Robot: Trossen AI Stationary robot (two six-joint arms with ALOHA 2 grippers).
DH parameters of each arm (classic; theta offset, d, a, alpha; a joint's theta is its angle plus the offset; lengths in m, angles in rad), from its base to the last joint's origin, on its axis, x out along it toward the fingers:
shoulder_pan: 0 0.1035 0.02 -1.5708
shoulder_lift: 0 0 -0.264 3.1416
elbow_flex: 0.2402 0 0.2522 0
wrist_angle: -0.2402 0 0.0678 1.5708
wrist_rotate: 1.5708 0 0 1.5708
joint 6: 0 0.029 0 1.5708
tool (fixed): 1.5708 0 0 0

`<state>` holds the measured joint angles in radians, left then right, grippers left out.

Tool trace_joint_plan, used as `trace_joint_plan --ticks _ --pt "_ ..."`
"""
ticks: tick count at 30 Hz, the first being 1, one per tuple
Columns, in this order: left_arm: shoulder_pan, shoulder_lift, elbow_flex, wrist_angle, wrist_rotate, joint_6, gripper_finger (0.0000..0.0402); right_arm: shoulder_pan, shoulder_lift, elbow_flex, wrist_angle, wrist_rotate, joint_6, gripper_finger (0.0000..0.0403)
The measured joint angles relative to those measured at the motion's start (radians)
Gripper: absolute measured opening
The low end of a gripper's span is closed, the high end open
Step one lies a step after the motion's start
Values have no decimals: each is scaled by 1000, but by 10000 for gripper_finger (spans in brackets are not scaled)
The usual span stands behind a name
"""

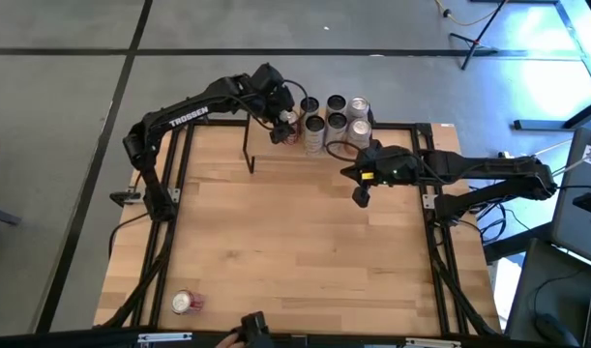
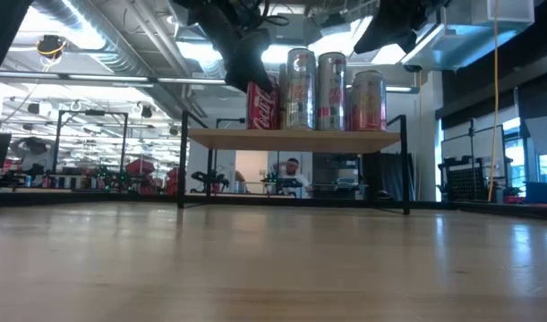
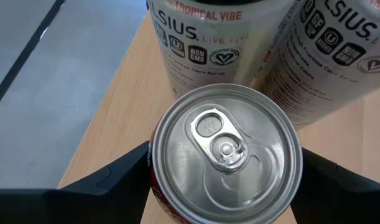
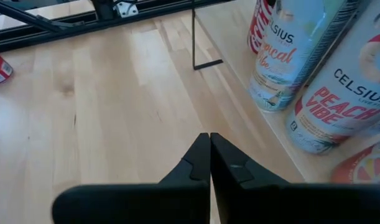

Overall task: Place canned beverage on shelf
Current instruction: Put the top red white soda can on the shelf

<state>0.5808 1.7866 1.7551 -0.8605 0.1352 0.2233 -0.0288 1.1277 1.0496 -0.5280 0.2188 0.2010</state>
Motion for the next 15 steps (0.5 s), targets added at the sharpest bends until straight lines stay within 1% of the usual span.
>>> trace_joint_plan --ticks 4,9,15 --pt "0 0 0 -2 -17 -6 299 0 0 0 0 7 0 1" --pt "0 3 -4 -26 -25 -26 332 -19 0 0 -28 3 3 1" --pt "-1 -5 -6 -19 -40 -28 352 -58 0 0 -40 -56 9 1"
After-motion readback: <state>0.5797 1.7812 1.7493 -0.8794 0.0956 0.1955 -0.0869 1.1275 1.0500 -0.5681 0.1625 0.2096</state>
